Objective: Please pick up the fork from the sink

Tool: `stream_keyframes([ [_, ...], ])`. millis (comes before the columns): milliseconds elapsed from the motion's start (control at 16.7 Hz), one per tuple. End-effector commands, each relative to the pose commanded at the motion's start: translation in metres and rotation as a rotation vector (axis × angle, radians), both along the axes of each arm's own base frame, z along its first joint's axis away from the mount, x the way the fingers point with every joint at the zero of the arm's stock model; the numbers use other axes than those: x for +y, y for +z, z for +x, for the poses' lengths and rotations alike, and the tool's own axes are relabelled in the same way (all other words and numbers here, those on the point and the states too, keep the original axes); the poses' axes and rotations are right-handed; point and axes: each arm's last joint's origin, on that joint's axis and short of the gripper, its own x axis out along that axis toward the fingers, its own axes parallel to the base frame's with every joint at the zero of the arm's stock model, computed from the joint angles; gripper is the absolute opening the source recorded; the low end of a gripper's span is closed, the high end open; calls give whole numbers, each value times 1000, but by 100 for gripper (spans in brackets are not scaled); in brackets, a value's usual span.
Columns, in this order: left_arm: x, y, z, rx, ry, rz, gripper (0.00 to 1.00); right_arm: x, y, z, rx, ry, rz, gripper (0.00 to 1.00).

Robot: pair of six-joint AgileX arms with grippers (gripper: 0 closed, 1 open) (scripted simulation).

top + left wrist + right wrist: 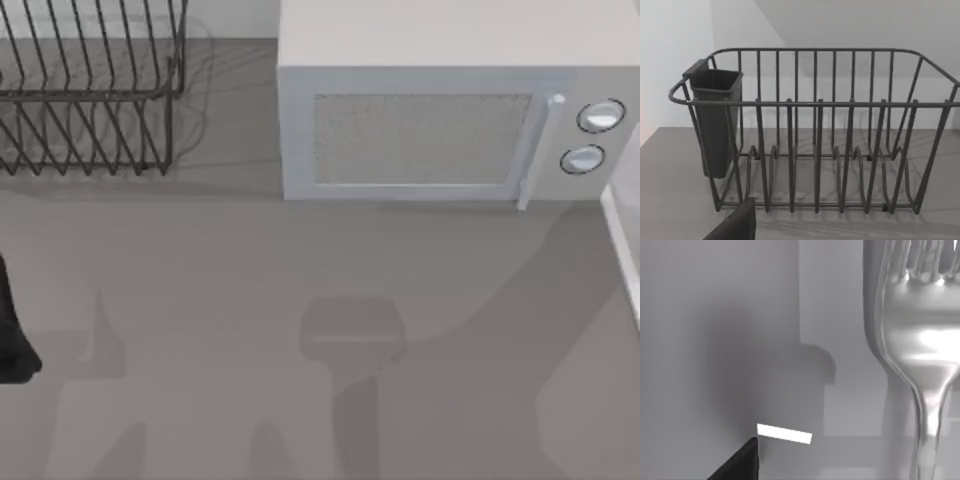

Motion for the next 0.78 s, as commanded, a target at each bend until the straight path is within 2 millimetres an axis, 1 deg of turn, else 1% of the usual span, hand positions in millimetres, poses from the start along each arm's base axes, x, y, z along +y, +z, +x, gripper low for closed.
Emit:
stream_keyframes([
  [60,0,0,0,0,0,0,100,0,-4,-1,3,0,1,100],
  [240,0,0,0,0,0,0,100,0,-4,-1,4,0,1,100],
  [780,0,0,0,0,0,0,100,0,-4,-1,4,0,1,32],
])
